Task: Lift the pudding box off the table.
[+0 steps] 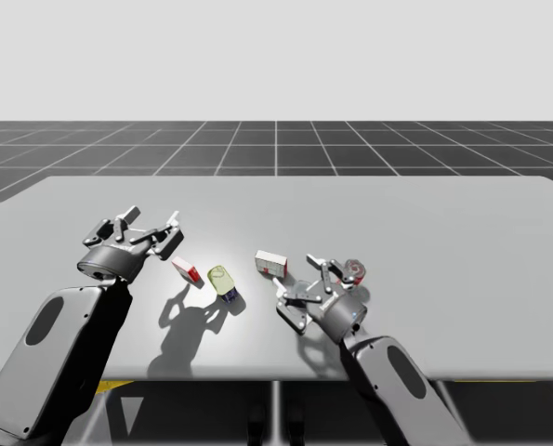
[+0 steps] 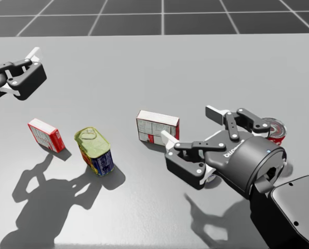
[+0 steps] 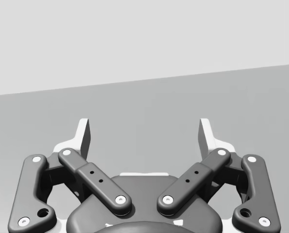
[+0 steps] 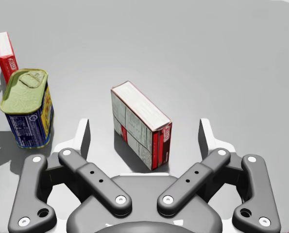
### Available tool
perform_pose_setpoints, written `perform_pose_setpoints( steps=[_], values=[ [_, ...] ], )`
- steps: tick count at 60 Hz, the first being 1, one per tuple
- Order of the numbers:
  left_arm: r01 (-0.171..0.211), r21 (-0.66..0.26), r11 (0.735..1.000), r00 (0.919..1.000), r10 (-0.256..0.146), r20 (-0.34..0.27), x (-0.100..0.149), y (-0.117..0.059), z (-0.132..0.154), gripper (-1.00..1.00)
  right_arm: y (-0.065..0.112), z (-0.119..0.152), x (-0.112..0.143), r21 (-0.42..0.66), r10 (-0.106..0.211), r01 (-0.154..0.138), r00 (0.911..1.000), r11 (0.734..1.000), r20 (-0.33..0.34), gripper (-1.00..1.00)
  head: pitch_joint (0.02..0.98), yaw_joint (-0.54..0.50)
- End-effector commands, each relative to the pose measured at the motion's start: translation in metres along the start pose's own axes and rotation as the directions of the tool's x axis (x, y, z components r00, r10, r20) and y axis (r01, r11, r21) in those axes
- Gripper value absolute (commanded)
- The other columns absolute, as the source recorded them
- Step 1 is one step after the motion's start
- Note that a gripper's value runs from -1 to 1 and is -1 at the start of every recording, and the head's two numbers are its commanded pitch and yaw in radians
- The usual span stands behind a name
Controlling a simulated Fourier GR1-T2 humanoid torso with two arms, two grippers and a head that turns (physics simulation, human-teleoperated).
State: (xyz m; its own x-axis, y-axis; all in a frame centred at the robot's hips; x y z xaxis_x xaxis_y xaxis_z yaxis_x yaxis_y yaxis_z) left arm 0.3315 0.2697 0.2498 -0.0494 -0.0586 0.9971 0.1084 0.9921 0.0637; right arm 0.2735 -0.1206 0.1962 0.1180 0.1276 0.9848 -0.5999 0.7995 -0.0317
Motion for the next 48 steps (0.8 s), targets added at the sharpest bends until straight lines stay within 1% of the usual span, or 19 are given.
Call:
perform_pose_setpoints(
  steps=[1,4,5,6,7,12,15,19,22,23,28,32,38,39,43,46,48],
  values=[
    [0.002,0.001,1.000,1.0000,-0.002,0.001,0.000,0.000,0.000,-1.00,0.004,-0.020,-0.017,0.042,0.019,-0.016,0.9975,0.999,-0.067,-1.00,0.777,0.04],
    [0.001,0.000,1.000,1.0000,-0.001,0.000,0.000,0.000,0.000,-1.00,0.003,-0.024,-0.019,0.052,0.014,-0.010,0.9963,0.999,-0.085,-1.00,0.778,0.04],
    [0.002,0.000,1.000,1.0000,-0.002,0.000,0.000,0.000,0.000,-1.00,0.003,-0.027,-0.021,0.052,0.020,-0.015,0.9955,0.999,-0.093,-1.00,0.778,0.03],
    [0.003,0.000,1.000,1.0000,-0.003,0.000,0.000,0.000,0.000,-1.00,0.001,-0.031,-0.023,0.049,0.032,-0.027,0.9943,0.998,-0.102,-1.00,0.779,0.03],
    [0.003,-0.001,1.000,1.0000,-0.003,0.000,0.000,0.000,0.000,-1.00,0.001,-0.032,-0.024,0.048,0.035,-0.030,0.9938,0.998,-0.106,-1.00,0.779,0.03],
    [0.003,-0.001,1.000,1.0000,-0.003,0.001,0.000,0.000,0.000,-1.00,-0.002,-0.041,-0.029,0.045,0.042,-0.037,0.9910,0.998,-0.127,-1.00,0.780,0.03],
    [0.002,-0.002,1.000,1.0000,-0.002,0.002,0.000,0.000,0.000,-1.00,-0.005,-0.048,-0.032,0.044,0.041,-0.035,0.9888,0.998,-0.143,-1.00,0.781,0.03],
    [0.002,-0.002,1.000,1.0000,-0.002,0.002,0.000,0.000,0.000,-1.00,-0.007,-0.054,-0.034,0.038,0.044,-0.039,0.9881,0.999,-0.147,-1.00,0.781,0.03],
    [0.002,-0.002,1.000,1.0000,-0.002,0.002,0.000,0.000,0.000,-1.00,-0.009,-0.058,-0.034,0.039,0.042,-0.036,0.9871,0.999,-0.155,-1.00,0.782,0.04],
    [0.002,-0.002,1.000,1.0000,-0.002,0.003,0.000,0.000,0.000,-1.00,-0.010,-0.061,-0.034,0.036,0.047,-0.042,0.9871,0.998,-0.153,-1.00,0.782,0.04],
    [0.002,-0.002,1.000,1.0000,-0.002,0.004,0.000,0.000,0.000,-1.00,-0.012,-0.069,-0.033,0.043,0.050,-0.043,0.9857,0.998,-0.161,-1.00,0.783,0.04],
    [0.003,-0.002,1.000,1.0000,-0.003,0.004,0.000,0.000,0.001,-1.00,-0.012,-0.075,-0.032,0.051,0.065,-0.057,0.9843,0.997,-0.164,-1.00,0.783,0.04],
    [0.001,-0.001,1.000,1.0000,-0.001,0.004,0.001,0.000,0.001,-1.00,-0.011,-0.081,-0.032,0.064,0.075,-0.065,0.9818,0.996,-0.174,-1.00,0.784,0.04],
    [0.001,-0.001,1.000,1.0000,-0.001,0.005,0.001,0.000,0.001,-1.00,-0.011,-0.084,-0.031,0.068,0.068,-0.057,0.9816,0.996,-0.179,-1.00,0.784,0.04],
    [0.001,-0.001,1.000,1.0000,-0.001,0.006,0.001,0.000,0.001,-1.00,-0.009,-0.087,-0.030,0.074,0.074,-0.061,0.9802,0.995,-0.183,-1.00,0.785,0.04],
    [0.000,-0.001,1.000,1.0000,0.000,0.006,0.001,0.000,0.001,-1.00,-0.008,-0.089,-0.029,0.079,0.067,-0.052,0.9790,0.995,-0.193,-1.00,0.785,0.04],
    [0.000,-0.001,1.000,1.0000,0.000,0.007,0.001,0.001,0.001,-1.00,-0.007,-0.091,-0.029,0.083,0.075,-0.060,0.9778,0.995,-0.196,-1.00,0.785,0.04]
  ],
)
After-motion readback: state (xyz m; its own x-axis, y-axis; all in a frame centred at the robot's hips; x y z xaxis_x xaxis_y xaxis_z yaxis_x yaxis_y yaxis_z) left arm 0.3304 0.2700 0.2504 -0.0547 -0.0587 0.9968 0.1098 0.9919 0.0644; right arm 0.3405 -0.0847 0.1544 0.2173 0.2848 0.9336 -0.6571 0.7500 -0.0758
